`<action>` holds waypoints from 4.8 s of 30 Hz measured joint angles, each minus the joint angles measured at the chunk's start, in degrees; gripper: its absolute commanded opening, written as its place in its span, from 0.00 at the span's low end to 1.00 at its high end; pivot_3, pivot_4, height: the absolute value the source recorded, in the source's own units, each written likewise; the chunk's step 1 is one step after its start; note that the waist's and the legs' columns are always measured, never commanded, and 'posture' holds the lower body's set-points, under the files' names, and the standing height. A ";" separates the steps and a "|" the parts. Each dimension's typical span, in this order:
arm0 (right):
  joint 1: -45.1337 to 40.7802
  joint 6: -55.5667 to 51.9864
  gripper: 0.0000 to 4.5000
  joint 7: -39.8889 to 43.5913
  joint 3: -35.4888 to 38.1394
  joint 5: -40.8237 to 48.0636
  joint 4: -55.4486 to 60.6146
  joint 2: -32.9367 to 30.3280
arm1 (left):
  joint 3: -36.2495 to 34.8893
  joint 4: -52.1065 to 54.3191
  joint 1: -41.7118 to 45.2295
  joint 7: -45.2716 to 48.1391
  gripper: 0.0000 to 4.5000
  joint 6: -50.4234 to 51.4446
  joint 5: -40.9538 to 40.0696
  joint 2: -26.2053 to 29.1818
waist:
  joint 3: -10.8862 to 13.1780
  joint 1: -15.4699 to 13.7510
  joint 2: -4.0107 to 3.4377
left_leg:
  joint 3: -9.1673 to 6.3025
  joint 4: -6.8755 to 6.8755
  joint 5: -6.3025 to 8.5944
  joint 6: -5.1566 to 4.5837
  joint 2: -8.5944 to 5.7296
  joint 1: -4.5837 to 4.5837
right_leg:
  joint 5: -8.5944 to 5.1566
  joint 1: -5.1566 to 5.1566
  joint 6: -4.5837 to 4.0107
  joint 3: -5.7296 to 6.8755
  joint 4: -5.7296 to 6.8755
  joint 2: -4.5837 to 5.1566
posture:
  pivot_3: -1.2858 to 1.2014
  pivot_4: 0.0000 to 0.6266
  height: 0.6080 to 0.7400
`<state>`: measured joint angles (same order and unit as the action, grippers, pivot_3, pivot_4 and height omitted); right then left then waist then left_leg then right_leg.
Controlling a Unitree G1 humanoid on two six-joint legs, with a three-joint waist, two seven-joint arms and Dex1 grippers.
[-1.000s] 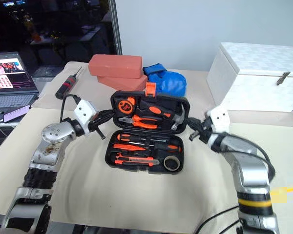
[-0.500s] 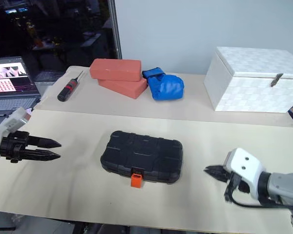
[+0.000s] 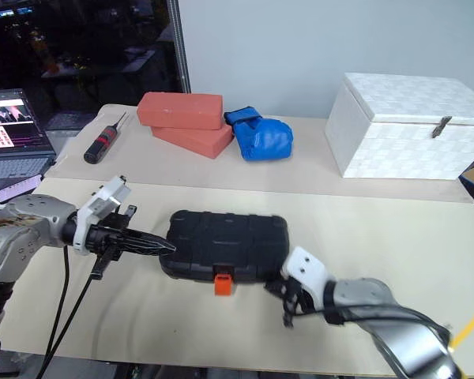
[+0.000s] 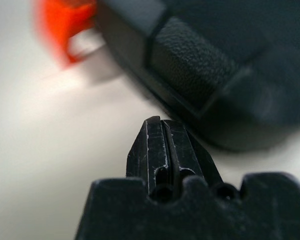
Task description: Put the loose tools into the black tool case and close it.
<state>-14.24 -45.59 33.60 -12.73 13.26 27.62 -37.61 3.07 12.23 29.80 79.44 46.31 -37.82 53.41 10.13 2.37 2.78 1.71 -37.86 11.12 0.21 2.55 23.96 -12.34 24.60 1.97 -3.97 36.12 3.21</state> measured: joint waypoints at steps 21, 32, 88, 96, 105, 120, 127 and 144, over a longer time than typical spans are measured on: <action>-5.72 -6.30 0.01 2.36 3.71 3.25 -4.21 8.18 | 11.47 -12.06 8.42 -9.43 0.00 -12.06 18.77 -8.98 | 0.01 -0.95 -0.03 | -0.17 -0.01 -0.01 -0.04 0.28 0.44 | 0.39 0.45 0.26 -0.08 0.08 -0.51 | 0.52 0.24 1.00; -9.52 -9.35 0.01 -6.30 -1.07 -0.17 -11.19 17.35 | 11.92 -14.86 9.50 -8.33 0.00 -14.87 21.19 -10.33 | -0.03 -0.76 -0.09 | -0.22 -0.01 -0.19 0.00 0.34 0.24 | 0.57 0.38 -0.05 -0.17 0.14 -0.64 | 0.52 0.24 1.00; -8.78 2.66 0.01 -13.66 5.09 1.20 -25.90 36.59 | 9.94 -14.33 7.05 -12.40 0.00 -12.48 22.25 -12.71 | -0.21 0.57 -0.29 | -0.29 0.06 -0.18 0.02 0.41 -0.33 | 0.43 -0.15 -0.27 -0.18 0.08 -0.69 | 0.52 0.24 1.00; -8.36 7.05 0.01 -17.74 6.71 0.95 -28.21 40.10 | 9.37 -13.93 6.26 -13.47 0.00 -12.33 22.42 -12.74 | -0.21 1.45 -0.30 | -0.35 0.12 -0.11 0.13 0.40 -0.53 | 0.47 -0.27 -0.38 -0.17 0.07 -0.66 | 0.52 0.24 1.00; -7.32 7.38 0.01 -18.63 5.94 0.83 -26.27 39.39 | 9.29 -13.20 5.78 -13.59 0.00 -12.42 22.38 -13.03 | -0.20 1.36 -0.31 | -0.33 0.16 -0.13 0.10 0.40 -0.43 | 0.44 -0.25 -0.35 -0.16 -0.08 -0.62 | 0.52 0.24 1.00; -4.88 -0.53 0.01 -15.43 3.77 2.94 -9.46 31.61 | 9.26 -13.52 5.61 -13.37 0.00 -13.04 22.38 -13.39 | -0.23 1.00 -0.33 | -0.32 0.53 -0.11 0.13 0.37 -0.52 | 0.38 -0.25 -0.42 -0.16 -0.27 -0.57 | 0.52 0.24 1.00; -5.54 -5.53 0.01 -18.48 4.71 1.84 -9.47 29.34 | 9.26 -13.68 5.56 -13.22 0.00 -13.55 22.38 -13.73 | -0.26 0.29 -0.37 | -0.30 0.89 -0.15 0.06 0.35 -0.66 | 0.30 -0.20 -0.55 -0.15 -0.29 -0.61 | 0.52 0.24 1.00; -14.25 -5.26 0.01 -19.81 3.45 -1.22 -19.09 31.47 | 9.05 -13.23 5.04 -13.72 0.00 -13.66 22.43 -13.58 | -0.25 0.57 -0.38 | -0.31 0.92 -0.16 0.04 0.36 -0.67 | 0.25 -0.19 -0.52 -0.16 -0.27 -0.62 | 0.52 0.24 1.00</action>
<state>-28.49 -50.86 13.79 -9.28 12.03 8.53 -6.14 12.13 -1.01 34.84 65.73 32.65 -15.39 39.83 9.88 2.94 2.40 1.41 -36.94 10.96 0.25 2.90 23.29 -12.09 24.40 1.45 -4.13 35.85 2.59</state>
